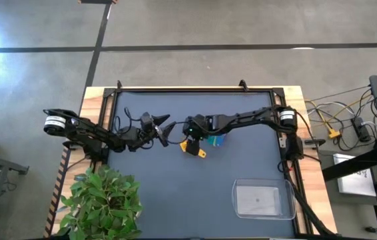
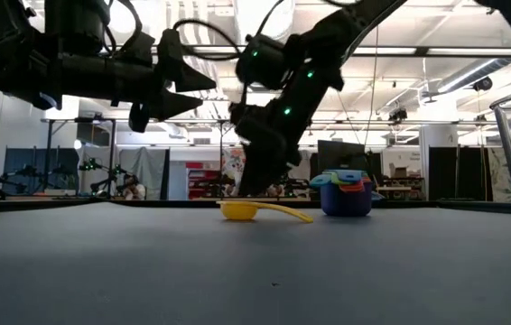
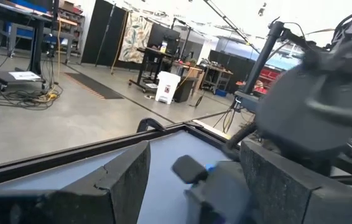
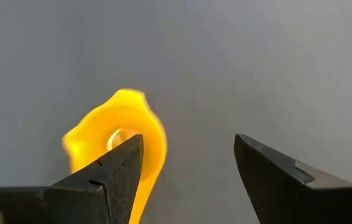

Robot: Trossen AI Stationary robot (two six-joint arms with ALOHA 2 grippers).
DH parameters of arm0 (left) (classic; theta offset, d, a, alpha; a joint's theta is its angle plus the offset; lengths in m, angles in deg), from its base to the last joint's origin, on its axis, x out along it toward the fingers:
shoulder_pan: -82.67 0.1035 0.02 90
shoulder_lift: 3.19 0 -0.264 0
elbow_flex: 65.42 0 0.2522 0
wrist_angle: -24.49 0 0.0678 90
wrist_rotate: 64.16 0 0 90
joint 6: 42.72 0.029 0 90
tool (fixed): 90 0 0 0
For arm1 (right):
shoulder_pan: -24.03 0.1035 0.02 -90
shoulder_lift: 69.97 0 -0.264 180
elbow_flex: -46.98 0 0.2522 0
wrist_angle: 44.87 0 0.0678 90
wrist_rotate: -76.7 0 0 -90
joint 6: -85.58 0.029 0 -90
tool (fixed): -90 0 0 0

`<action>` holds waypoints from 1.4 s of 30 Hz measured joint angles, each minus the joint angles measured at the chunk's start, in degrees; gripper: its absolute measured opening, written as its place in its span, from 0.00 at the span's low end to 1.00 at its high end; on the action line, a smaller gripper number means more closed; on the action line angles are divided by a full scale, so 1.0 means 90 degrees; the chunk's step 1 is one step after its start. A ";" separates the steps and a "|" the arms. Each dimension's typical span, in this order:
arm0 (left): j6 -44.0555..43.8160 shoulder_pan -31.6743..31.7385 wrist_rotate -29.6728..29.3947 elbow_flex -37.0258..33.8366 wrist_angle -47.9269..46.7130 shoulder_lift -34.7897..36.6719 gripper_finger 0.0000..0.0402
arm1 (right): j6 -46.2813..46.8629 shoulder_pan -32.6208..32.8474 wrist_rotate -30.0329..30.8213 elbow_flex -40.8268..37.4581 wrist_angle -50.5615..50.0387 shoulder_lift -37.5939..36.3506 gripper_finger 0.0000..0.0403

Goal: Nest measuring cups in basket
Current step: Stack the yellow measuring cup on top of the blue measuring cup

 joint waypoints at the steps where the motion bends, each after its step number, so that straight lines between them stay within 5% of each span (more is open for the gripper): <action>1: 0.0000 0.0000 0.0001 0.0000 0.0000 0.0000 0.58 | -0.0062 -0.0015 -0.0008 0.0081 -0.0015 0.0096 0.60; 11: 0.0004 0.0002 0.0001 0.0000 -0.0032 0.0000 0.58 | -0.0531 -0.0041 -0.0044 0.0691 -0.0374 0.0710 0.55; 20: 0.0027 0.0007 -0.0198 0.0000 -0.0007 0.0000 0.58 | -0.0394 -0.0078 -0.0216 0.0690 -0.0421 0.0664 0.09; 25: 0.0023 0.0007 -0.0210 0.0000 -0.0004 0.0000 0.58 | 0.0042 -0.0126 -0.0173 0.0684 -0.0675 0.0472 0.03; 32: 0.0002 0.0007 -0.0222 0.0002 0.0002 0.0000 0.58 | 0.0512 -0.0126 0.0052 0.0242 -0.0742 -0.0581 0.02; 42: 0.0058 -0.0012 -0.0225 0.0000 0.0148 0.0010 0.58 | 0.2025 -0.0213 0.1382 -0.1774 -0.0334 -0.2957 0.02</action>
